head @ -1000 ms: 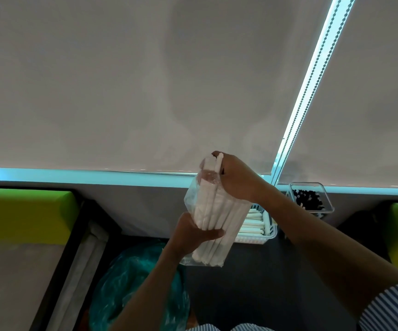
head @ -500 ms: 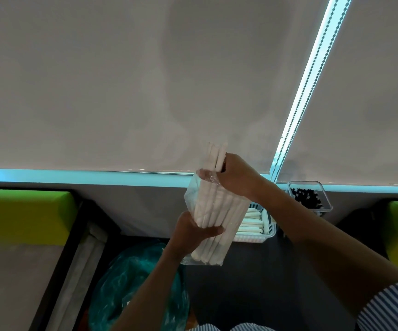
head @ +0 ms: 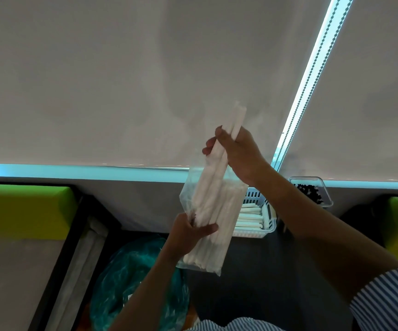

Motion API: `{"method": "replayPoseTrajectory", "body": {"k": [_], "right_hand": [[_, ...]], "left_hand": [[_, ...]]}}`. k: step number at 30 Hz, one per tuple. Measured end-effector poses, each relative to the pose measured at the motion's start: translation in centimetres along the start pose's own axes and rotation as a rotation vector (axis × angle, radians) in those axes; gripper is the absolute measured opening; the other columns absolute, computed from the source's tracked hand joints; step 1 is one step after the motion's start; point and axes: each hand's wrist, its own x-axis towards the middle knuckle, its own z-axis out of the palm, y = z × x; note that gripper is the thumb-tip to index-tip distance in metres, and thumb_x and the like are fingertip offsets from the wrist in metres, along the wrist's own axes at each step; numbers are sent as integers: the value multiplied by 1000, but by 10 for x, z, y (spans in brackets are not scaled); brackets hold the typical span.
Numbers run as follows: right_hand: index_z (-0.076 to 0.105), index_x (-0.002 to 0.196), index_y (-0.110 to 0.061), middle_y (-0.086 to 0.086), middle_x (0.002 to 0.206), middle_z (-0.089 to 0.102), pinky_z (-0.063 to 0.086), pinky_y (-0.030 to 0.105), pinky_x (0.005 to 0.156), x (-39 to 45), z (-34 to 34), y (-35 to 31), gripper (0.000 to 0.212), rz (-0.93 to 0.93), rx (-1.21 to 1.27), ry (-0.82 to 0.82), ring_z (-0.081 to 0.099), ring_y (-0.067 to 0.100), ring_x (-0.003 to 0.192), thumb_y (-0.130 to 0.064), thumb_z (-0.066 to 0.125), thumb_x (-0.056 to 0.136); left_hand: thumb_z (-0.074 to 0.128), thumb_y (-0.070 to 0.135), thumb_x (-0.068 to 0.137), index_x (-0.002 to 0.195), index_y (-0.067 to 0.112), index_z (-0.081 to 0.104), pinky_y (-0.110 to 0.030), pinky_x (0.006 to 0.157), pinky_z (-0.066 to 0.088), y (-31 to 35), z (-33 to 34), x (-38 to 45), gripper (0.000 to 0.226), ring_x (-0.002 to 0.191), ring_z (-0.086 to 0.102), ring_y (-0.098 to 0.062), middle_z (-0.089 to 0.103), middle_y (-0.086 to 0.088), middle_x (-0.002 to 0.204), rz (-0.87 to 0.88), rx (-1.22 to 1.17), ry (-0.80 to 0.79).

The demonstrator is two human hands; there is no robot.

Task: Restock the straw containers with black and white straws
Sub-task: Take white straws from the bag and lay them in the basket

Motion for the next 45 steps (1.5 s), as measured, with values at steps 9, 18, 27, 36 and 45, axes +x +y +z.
{"method": "replayPoseTrajectory", "body": {"k": [9, 18, 27, 36, 45], "right_hand": [[51, 97, -5, 15, 81, 64, 59, 39, 70, 15, 4, -21, 13, -90, 99, 62, 71, 30, 76, -15, 50, 105], [51, 102, -6, 14, 81, 64, 59, 43, 80, 35, -4, -39, 6, -338, -44, 209, 70, 30, 74, -12, 51, 103], [51, 110, -3, 2, 86, 64, 56, 25, 78, 40, -31, 27, 11, -205, -504, 59, 67, 13, 73, -11, 53, 101], [56, 119, -12, 2, 100, 68, 56, 42, 76, 21, -45, 151, 28, 178, -912, -272, 67, 20, 83, -24, 65, 95], [60, 111, -10, 9, 105, 66, 47, 37, 81, 18, -32, 242, 19, 395, -1155, -575, 60, 24, 92, -18, 65, 95]], "left_hand": [[88, 23, 74, 88, 22, 69, -21, 66, 58, -21, -15, -8, 23, 79, 73, -7, 75, 4, 87, -69, -21, 55], [87, 33, 74, 99, 11, 69, -42, 79, 62, -58, -37, -8, 38, 85, 73, -20, 74, -3, 93, -195, 68, 126], [90, 34, 71, 92, 3, 67, -31, 62, 56, -69, -56, 2, 44, 76, 70, -25, 70, -9, 84, -322, 97, 263], [91, 32, 69, 82, 11, 63, -27, 60, 54, -69, -67, 14, 37, 71, 66, -17, 67, -4, 80, -320, 60, 302], [92, 34, 67, 100, 2, 69, -39, 75, 62, -84, -82, 27, 51, 83, 72, -22, 72, -7, 91, -349, 63, 291]]}}
